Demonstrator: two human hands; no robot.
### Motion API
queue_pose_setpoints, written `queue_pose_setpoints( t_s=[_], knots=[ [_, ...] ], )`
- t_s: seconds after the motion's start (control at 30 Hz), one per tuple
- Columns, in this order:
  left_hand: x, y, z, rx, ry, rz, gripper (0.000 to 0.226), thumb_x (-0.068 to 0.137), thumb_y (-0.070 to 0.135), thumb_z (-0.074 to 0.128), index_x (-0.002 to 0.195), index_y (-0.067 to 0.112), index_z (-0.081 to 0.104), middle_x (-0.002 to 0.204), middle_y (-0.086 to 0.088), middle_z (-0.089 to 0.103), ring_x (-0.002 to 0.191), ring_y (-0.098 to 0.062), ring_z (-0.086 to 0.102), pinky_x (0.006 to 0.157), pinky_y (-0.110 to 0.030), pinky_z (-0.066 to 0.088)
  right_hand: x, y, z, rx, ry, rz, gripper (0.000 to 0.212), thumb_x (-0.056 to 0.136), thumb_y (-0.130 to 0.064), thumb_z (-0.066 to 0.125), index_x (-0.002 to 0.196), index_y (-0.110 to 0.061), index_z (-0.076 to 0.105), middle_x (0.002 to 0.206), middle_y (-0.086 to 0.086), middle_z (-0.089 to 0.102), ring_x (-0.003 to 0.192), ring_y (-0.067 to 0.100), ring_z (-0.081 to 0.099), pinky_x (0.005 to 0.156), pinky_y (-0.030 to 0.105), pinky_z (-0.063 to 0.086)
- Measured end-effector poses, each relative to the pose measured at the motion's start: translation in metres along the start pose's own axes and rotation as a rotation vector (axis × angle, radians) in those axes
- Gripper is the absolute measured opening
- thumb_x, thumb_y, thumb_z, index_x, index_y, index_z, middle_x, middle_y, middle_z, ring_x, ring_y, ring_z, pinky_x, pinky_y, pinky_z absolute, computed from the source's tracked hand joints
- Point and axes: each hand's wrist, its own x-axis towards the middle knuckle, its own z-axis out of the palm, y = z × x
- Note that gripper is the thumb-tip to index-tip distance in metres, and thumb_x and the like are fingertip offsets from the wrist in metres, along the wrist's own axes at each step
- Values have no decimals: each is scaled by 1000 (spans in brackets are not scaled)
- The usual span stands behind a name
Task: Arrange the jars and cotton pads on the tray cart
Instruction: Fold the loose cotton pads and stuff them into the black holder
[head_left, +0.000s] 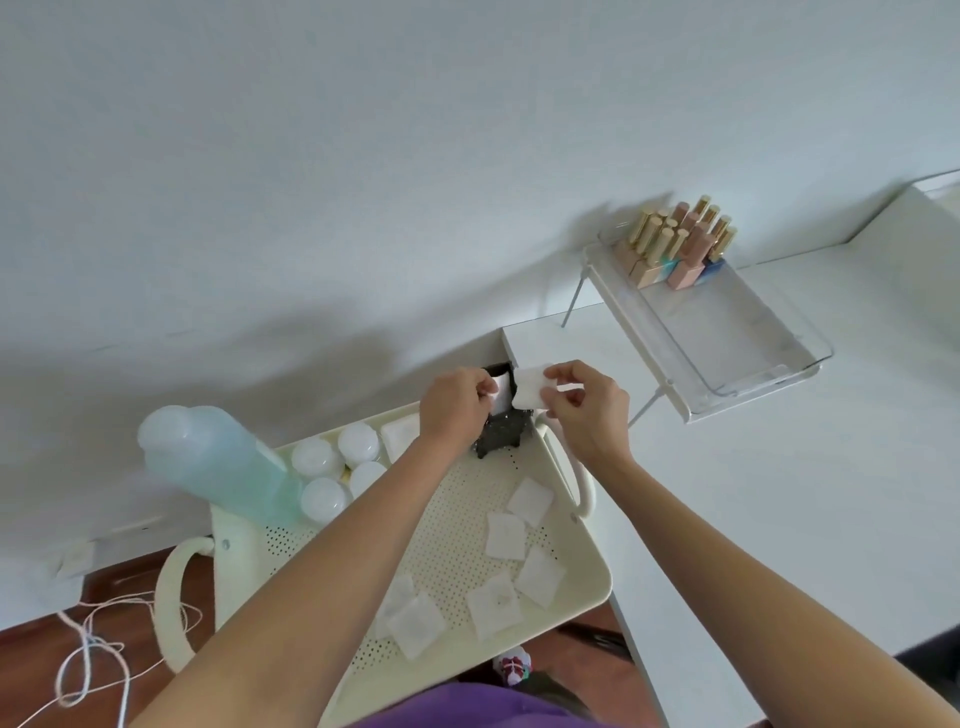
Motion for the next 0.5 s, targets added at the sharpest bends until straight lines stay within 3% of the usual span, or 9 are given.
queue_pose_setpoints(
  t_s=[0.13, 0.23, 0.37, 0.5],
  knots=[
    [-2, 6, 1, 173, 3, 60, 18, 91, 14, 56, 86, 11, 73, 95, -6, 62, 85, -26, 60, 70, -41, 55, 10, -1, 13, -50, -44, -4, 16, 85, -6, 64, 95, -17, 70, 95, -2, 70, 74, 17, 69, 68, 30, 59],
    [-12, 4, -4, 122, 85, 106, 17, 89, 11, 57, 91, 7, 73, 100, -7, 58, 94, -23, 56, 71, -38, 52, 17, -3, 28, -129, -97, -54, 16, 86, -9, 64, 97, -18, 71, 91, -3, 69, 74, 12, 65, 66, 20, 51],
    [-37, -10, -20, 37, 199, 164, 16, 84, 2, 56, 92, 9, 68, 103, -4, 56, 95, -17, 54, 71, -24, 46, 25, -4, 47, -255, -194, -179, 17, 87, -11, 66, 102, -10, 74, 93, 4, 74, 82, 17, 66, 79, 23, 52],
    [-76, -36, -35, -65, 181, 179, 17, 86, 3, 58, 95, 14, 67, 99, 4, 57, 86, -7, 55, 73, -13, 45, 28, 3, 60, -540, -307, -376, 20, 94, -13, 56, 91, -9, 75, 92, 10, 71, 91, 31, 56, 81, 32, 46]
  ],
)
